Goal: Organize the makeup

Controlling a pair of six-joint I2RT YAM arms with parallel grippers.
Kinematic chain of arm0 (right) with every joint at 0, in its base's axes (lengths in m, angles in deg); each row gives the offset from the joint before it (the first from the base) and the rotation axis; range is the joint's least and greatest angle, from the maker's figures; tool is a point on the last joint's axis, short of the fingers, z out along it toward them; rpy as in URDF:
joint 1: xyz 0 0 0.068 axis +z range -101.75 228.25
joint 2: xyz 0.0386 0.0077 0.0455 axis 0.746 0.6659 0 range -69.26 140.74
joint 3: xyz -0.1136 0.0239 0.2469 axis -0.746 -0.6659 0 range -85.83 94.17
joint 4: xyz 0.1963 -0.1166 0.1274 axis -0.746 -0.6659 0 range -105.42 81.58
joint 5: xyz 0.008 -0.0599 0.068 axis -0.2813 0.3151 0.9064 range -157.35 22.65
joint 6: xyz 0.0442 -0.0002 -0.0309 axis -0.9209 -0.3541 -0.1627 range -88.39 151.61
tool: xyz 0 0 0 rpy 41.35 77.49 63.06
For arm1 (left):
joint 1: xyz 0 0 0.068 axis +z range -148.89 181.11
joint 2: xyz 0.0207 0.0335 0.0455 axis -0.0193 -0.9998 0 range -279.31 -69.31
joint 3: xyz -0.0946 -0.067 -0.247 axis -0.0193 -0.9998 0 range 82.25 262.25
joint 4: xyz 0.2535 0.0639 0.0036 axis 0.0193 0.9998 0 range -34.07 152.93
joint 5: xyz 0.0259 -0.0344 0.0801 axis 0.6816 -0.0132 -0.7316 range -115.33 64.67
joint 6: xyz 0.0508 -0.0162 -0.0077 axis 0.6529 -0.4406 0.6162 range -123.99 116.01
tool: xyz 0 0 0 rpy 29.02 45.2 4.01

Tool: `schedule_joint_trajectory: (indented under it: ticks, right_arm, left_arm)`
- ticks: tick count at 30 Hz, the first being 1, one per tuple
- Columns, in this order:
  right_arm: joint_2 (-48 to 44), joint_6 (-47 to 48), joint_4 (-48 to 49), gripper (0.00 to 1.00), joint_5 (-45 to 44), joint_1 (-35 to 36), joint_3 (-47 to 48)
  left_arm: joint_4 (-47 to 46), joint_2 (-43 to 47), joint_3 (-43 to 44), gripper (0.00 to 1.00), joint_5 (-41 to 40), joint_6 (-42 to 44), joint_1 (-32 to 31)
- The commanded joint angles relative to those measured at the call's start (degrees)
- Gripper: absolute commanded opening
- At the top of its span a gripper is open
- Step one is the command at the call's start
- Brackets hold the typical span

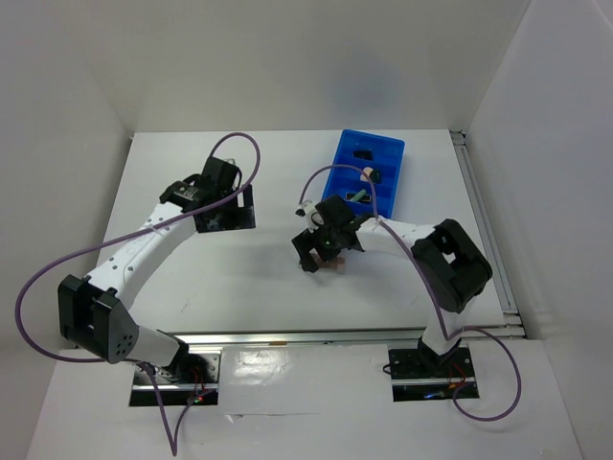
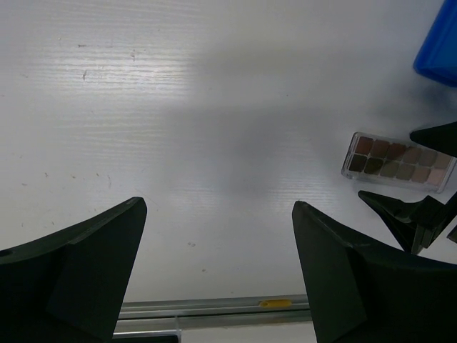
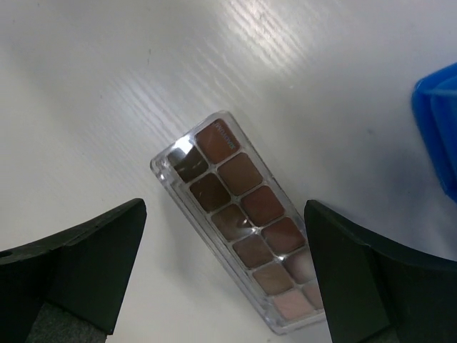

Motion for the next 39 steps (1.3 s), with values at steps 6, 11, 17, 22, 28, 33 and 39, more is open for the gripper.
schedule_joint_trajectory:
  ticks: [6, 11, 17, 22, 28, 33, 39]
  right_arm:
    - [-4.46, -1.38, -6.67, 0.99, -5.46, 4.77, -3.93]
    - [-3.4, -4.97, -6.06, 0.99, -13.79, 8.82, -5.51]
    - [-0.68, -9.29, -6.06, 0.86, -20.23, 10.14, -4.9]
    - [0.46, -9.91, -5.44, 0.6, -20.85, 11.37, -4.29]
    - [-1.2, -9.91, -8.06, 0.33, -20.85, 13.03, -1.05]
    - [-6.03, -8.24, -13.08, 0.29, -22.88, 15.06, 4.58]
    - [-12.1, -4.38, -15.82, 0.28, -25.67, 15.06, 13.72]
  left_arm:
    - [-0.01, -0.29, 2.44, 0.98, -1.3, 0.55, 0.09]
    - [-0.01, -0.29, 1.83, 0.98, -0.77, 0.55, 0.09]
    - [-0.53, 0.86, 1.3, 0.98, -0.77, 0.55, 0.09]
    - [-0.53, 0.86, 1.3, 0.98, -0.77, 0.02, 0.09]
    - [-0.53, 0.86, 1.3, 0.98, -0.77, 0.02, 0.09]
    - [-0.01, 0.86, 1.82, 0.98, -2.7, 0.02, 0.09]
    - [0.61, 3.75, 3.58, 0.98, -5.69, -1.3, 0.61]
